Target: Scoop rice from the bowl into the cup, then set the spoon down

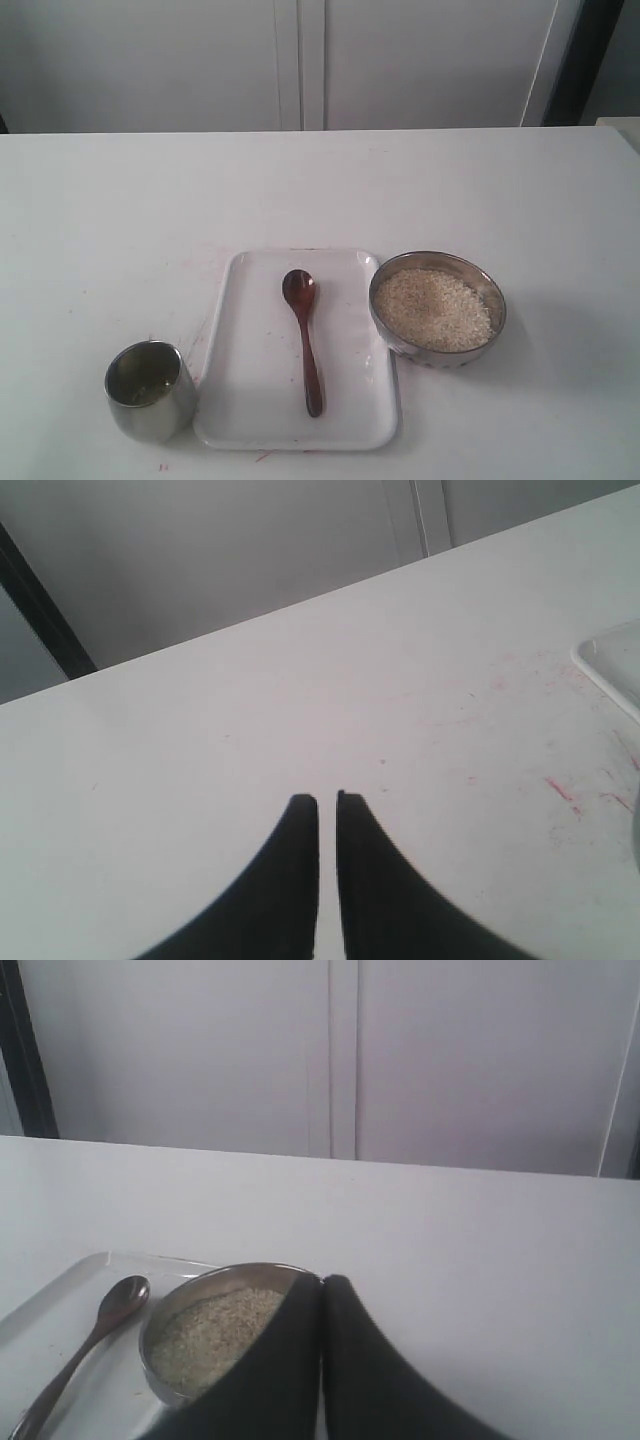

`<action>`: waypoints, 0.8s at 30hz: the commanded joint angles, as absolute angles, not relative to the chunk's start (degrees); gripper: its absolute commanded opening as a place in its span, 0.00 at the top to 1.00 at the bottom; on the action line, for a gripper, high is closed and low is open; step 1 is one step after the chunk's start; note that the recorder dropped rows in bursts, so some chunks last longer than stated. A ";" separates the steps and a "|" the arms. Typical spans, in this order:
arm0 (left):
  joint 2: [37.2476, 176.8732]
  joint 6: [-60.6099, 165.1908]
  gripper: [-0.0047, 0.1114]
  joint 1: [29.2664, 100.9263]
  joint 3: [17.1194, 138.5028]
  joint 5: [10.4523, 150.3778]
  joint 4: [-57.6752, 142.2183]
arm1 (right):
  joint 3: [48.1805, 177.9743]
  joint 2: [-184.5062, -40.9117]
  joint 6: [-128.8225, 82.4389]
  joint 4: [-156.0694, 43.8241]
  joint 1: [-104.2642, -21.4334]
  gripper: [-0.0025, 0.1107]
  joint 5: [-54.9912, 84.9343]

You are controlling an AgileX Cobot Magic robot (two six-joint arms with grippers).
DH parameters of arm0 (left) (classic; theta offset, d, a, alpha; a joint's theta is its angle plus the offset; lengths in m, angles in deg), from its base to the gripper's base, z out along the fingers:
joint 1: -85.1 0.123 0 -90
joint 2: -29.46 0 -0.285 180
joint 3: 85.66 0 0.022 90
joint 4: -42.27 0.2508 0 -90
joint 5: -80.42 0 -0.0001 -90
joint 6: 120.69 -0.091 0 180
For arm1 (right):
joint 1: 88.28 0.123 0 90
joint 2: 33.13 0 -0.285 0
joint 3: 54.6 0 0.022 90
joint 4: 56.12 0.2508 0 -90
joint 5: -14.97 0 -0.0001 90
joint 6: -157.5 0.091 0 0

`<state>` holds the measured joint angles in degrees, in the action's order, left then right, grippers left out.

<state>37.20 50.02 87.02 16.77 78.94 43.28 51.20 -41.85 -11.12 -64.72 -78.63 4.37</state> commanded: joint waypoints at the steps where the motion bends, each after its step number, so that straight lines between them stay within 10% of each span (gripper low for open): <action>1: 37.25 50.10 0.84 86.63 17.12 79.27 42.78 | 48.18 -40.95 -9.03 -63.21 -82.16 0.98 6.43; 24: 37.25 50.10 0.84 86.63 17.12 79.27 42.78 | 48.18 -40.91 -14.81 -64.35 -82.71 0.98 -2.84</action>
<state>37.20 50.02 87.02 16.77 78.94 43.28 48.50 -41.25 -14.07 -63.86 -82.43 -2.88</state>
